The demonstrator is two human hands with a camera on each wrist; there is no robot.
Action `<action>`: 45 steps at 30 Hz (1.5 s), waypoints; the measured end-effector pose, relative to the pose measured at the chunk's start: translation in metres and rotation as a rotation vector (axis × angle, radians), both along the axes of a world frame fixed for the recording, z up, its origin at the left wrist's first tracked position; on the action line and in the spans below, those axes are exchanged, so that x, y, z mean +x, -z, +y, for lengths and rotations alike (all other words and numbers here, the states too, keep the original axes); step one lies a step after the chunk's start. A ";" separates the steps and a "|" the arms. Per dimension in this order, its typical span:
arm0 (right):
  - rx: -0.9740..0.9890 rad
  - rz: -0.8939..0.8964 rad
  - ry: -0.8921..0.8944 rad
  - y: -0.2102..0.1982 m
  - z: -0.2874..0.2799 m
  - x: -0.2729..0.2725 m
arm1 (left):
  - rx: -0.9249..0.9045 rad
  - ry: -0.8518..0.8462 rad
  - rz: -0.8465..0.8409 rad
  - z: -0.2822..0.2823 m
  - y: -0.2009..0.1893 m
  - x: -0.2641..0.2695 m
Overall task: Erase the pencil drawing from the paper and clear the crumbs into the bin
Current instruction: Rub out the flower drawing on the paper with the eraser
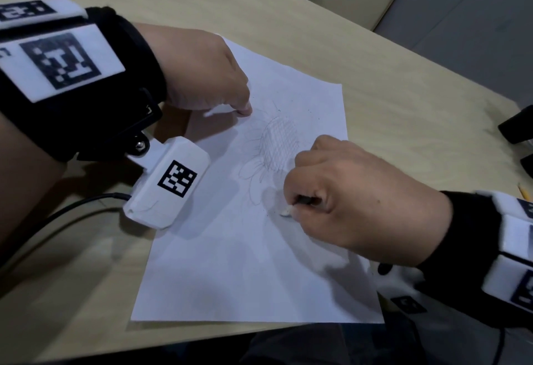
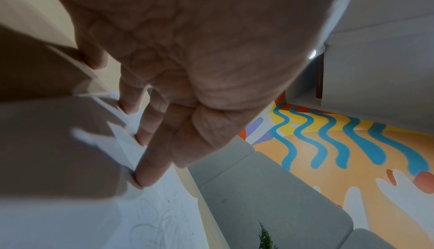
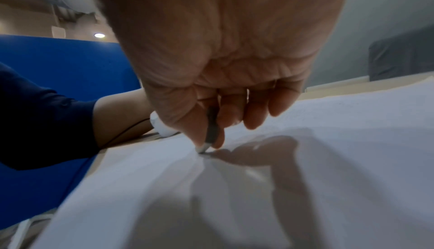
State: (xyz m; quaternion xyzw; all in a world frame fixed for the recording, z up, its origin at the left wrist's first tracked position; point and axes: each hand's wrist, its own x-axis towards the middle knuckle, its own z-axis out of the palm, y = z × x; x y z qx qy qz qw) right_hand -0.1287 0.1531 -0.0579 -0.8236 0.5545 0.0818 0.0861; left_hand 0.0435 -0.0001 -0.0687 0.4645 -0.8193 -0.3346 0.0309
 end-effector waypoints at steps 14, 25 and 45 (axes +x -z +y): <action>0.044 -0.031 -0.044 -0.001 0.000 -0.001 | 0.010 -0.012 0.008 0.000 0.003 0.000; -0.045 -0.027 0.069 -0.011 -0.009 -0.003 | 0.013 -0.005 -0.006 0.001 0.001 -0.001; 0.007 -0.018 0.022 -0.002 0.007 -0.005 | 0.015 -0.013 0.007 0.002 0.000 0.000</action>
